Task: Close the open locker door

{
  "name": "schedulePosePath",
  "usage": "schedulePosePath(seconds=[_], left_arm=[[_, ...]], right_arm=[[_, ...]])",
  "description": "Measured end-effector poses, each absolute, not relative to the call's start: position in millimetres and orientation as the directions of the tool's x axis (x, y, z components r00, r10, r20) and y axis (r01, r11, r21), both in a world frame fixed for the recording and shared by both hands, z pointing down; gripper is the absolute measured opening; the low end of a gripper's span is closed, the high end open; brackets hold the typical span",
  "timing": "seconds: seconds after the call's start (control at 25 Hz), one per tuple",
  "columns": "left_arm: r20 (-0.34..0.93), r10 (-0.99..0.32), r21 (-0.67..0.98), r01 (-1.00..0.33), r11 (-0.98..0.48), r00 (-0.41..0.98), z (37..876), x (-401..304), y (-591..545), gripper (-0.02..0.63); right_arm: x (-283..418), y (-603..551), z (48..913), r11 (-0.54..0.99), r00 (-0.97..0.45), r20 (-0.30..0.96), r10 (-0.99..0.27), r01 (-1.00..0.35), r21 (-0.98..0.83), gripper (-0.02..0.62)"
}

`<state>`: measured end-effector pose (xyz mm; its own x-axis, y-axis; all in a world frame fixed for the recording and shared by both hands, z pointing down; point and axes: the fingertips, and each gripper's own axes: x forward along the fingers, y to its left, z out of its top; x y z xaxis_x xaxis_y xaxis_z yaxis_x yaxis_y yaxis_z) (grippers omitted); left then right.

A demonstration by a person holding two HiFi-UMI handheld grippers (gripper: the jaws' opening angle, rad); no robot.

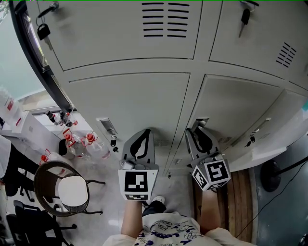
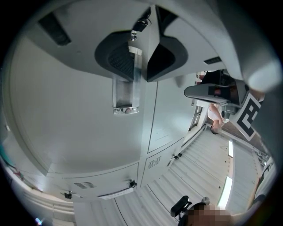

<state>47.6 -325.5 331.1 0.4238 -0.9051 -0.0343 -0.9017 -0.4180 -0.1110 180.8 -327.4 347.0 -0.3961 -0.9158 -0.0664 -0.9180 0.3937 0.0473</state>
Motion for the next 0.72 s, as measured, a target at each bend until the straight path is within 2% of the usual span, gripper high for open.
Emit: schedulePosePath(seconds=[0.72], left_arm=[[-0.029,-0.915,-0.107,-0.911,-0.399,0.404,336.8,42.5,-332.0,0.003]], right_arm=[[180.8,-336.6,349.8,0.401,-0.402,-0.074,-0.913,-0.916,0.028,0.081]])
